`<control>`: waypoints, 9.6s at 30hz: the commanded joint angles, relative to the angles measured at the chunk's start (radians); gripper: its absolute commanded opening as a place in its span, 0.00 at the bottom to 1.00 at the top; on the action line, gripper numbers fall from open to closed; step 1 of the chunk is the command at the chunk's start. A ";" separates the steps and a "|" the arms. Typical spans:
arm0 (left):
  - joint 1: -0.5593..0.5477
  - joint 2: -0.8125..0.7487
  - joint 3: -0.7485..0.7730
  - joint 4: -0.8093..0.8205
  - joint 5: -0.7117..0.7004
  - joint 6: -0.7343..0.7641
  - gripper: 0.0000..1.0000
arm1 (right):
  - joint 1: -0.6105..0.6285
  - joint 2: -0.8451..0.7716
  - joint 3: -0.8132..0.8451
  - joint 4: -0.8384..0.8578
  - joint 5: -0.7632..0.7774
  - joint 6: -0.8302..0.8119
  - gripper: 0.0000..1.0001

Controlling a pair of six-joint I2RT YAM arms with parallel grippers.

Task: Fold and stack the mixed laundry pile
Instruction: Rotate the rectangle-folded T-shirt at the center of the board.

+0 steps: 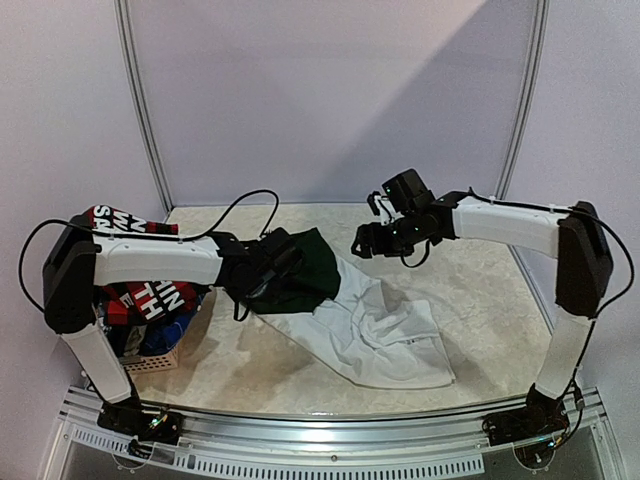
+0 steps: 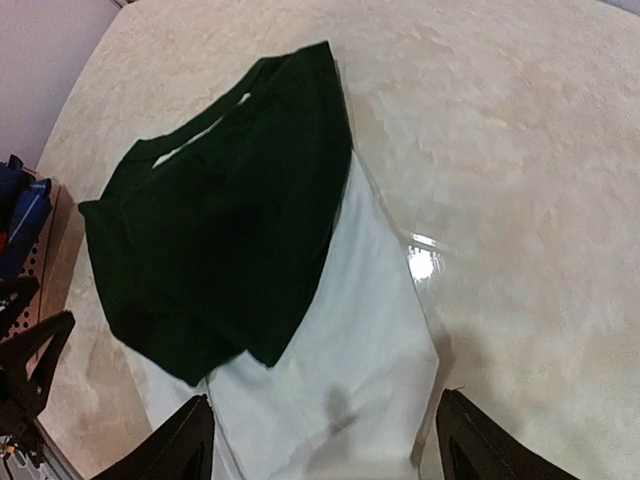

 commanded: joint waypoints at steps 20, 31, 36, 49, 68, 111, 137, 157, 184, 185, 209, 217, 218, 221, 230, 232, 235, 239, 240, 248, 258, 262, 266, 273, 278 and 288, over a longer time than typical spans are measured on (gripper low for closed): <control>-0.081 -0.055 -0.083 0.091 -0.003 -0.029 0.56 | -0.089 0.600 0.528 -0.080 -0.338 -0.196 0.71; -0.093 -0.045 -0.091 0.090 -0.020 -0.038 0.52 | -0.103 0.667 0.576 -0.094 -0.345 -0.183 0.57; -0.097 -0.040 -0.084 0.090 -0.022 -0.032 0.51 | -0.103 0.621 0.532 -0.083 -0.341 -0.199 0.57; -0.102 -0.027 -0.073 0.085 -0.032 -0.034 0.49 | -0.129 0.536 0.521 -0.039 -0.268 -0.201 0.58; -0.112 0.018 -0.038 0.078 -0.028 -0.043 0.46 | -0.139 0.668 0.590 -0.089 -0.337 -0.192 0.56; -0.145 0.144 0.141 0.117 0.093 0.080 0.50 | -0.450 0.531 0.458 -0.008 -0.069 0.310 0.00; -0.501 0.497 0.555 0.191 0.406 0.547 0.60 | -0.531 0.401 0.208 0.079 0.016 0.423 0.00; -0.521 0.692 0.722 0.219 0.359 0.711 0.42 | -0.531 0.383 0.149 0.101 -0.007 0.403 0.00; -0.519 0.269 0.044 0.321 0.335 0.560 0.00 | -0.509 0.473 0.272 0.085 -0.166 0.380 0.00; -0.519 0.252 0.023 0.326 0.334 0.555 0.00 | -0.501 0.493 0.293 0.075 -0.168 0.375 0.00; -0.517 0.088 -0.189 0.438 0.370 0.501 0.00 | -0.426 0.570 0.426 -0.097 -0.097 0.264 0.11; -0.523 0.102 -0.191 0.481 0.390 0.517 0.00 | -0.431 0.341 0.184 -0.081 -0.009 0.215 0.54; -0.525 0.102 -0.193 0.488 0.389 0.517 0.00 | -0.431 0.315 0.144 -0.077 0.003 0.214 0.55; -0.527 0.096 -0.214 0.517 0.385 0.517 0.00 | -0.430 0.193 0.002 -0.049 0.029 0.220 0.58; -0.528 0.084 -0.270 0.621 0.365 0.518 0.00 | -0.334 -0.158 -0.399 -0.023 0.033 0.263 0.62; -0.528 0.081 -0.282 0.654 0.357 0.514 0.00 | -0.316 -0.222 -0.472 -0.022 0.014 0.275 0.63; -0.528 0.082 -0.294 0.692 0.348 0.507 0.00 | -0.286 -0.317 -0.561 -0.046 0.003 0.287 0.64; -0.528 0.084 -0.308 0.725 0.340 0.501 0.00 | -0.250 -0.400 -0.617 -0.086 -0.021 0.277 0.64; -0.528 0.083 -0.310 0.727 0.339 0.500 0.00 | -0.243 -0.411 -0.622 -0.102 -0.028 0.270 0.64; -0.528 0.083 -0.308 0.722 0.311 0.484 0.00 | -0.180 -0.470 -0.692 -0.146 -0.094 0.266 0.62; -0.536 0.085 -0.301 0.715 0.297 0.469 0.00 | -0.059 -0.501 -0.781 -0.135 -0.139 0.321 0.51; -0.536 0.092 -0.303 0.719 0.295 0.467 0.00 | -0.016 -0.505 -0.789 -0.158 -0.147 0.326 0.48; -0.536 0.096 -0.301 0.719 0.287 0.467 0.00 | 0.041 -0.500 -0.816 -0.176 -0.164 0.340 0.44; -0.539 0.093 -0.300 0.719 0.276 0.460 0.00 | 0.123 -0.542 -0.835 -0.218 -0.152 0.375 0.39; -0.558 0.097 -0.297 0.719 0.262 0.450 0.00 | 0.149 -0.575 -0.873 -0.194 -0.154 0.405 0.35; -0.607 0.116 -0.277 0.711 0.197 0.427 0.00 | 0.178 -0.557 -0.911 -0.124 -0.156 0.432 0.33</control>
